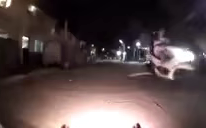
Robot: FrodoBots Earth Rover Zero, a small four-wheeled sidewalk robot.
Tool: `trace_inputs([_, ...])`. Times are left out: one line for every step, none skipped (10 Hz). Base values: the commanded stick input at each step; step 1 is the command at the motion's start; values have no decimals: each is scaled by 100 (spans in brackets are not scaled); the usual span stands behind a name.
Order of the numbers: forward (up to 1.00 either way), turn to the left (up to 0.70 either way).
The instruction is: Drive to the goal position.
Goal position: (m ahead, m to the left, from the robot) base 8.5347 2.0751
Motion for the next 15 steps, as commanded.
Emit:
trace_inputs([85, 0])
trace_inputs([85, 0])
trace_inputs([85, 0])
trace_inputs([85, 0])
trace_inputs([85, 0])
trace_inputs([85, 0])
trace_inputs([85, 0])
trace_inputs([85, 0])
trace_inputs([85, 0])
trace_inputs([85, 0])
trace_inputs([85, 0])
trace_inputs([85, 0])
trace_inputs([85, 0])
trace_inputs([85, 0])
trace_inputs([85, 0])
